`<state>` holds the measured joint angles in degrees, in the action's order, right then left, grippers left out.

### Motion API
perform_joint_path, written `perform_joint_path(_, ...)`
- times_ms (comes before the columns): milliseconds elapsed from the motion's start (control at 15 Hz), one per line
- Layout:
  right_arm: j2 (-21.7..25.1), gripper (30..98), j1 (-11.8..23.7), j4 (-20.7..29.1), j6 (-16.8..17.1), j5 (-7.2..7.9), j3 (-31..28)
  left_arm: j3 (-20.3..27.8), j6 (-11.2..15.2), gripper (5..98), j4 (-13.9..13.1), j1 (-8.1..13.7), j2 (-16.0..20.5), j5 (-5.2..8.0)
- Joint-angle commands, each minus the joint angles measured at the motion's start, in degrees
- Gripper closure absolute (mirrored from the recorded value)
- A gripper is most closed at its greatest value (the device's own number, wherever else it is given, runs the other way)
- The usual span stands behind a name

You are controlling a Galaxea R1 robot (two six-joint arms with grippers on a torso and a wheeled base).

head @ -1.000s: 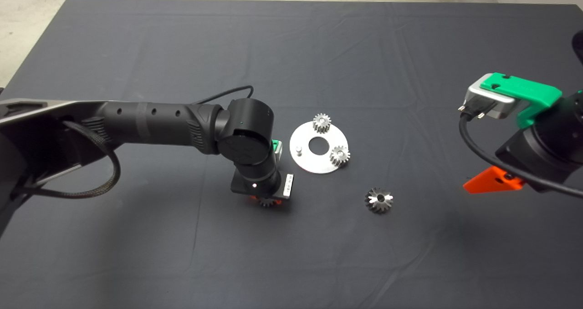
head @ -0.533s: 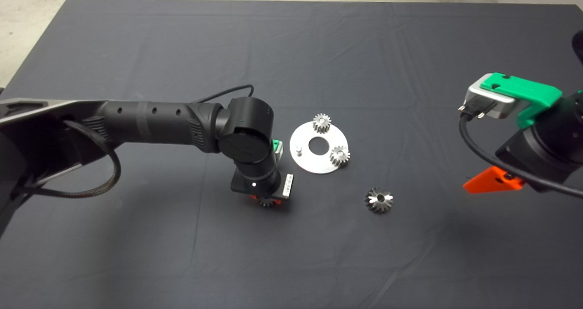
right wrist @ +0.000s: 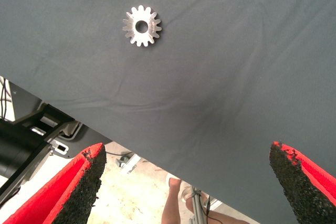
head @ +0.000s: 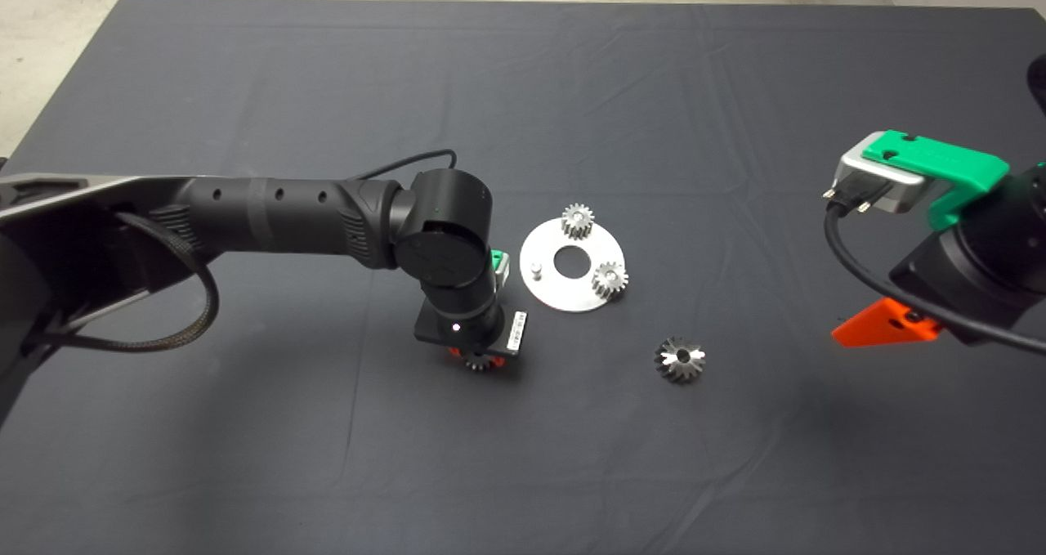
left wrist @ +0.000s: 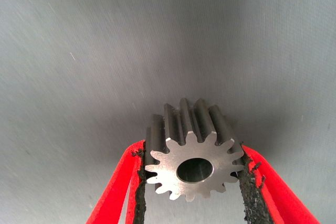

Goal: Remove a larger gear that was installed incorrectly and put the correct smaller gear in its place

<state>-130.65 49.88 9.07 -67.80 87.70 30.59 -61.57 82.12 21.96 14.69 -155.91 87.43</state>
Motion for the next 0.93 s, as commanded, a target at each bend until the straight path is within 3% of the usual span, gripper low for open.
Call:
perform_joint_path(0, -0.01, 46.1, 1.54, 2.27, -0.4, 6.78, -0.28, -1.25, -0.47, 66.1, -0.78, 6.8, -0.58, 2.74)
perform_joint_path(200, -0.01, 46.1, 1.52, 2.27, -0.4, 6.78, -0.28, -3.35, -0.9, 66.2, -2.35, 9.57, -1.19, 2.74)
perform_joint_path(400, -0.01, 46.1, 1.45, 2.27, -0.4, 6.86, -0.28, -5.8, -1.08, 66.2, -2.54, 9.82, -2.34, 2.66)
perform_joint_path(600, -0.01, 46.1, 1.52, 2.34, -0.4, 6.87, -0.28, -9.85, -0.9, 66.2, -3.42, 11.5, -6.38, 2.74)
perform_joint_path(867, -0.01, 46.1, 1.49, 2.36, -0.4, 6.78, -0.28, -16.98, -1.08, 66.3, -5.0, 11.86, -10.61, 2.74)
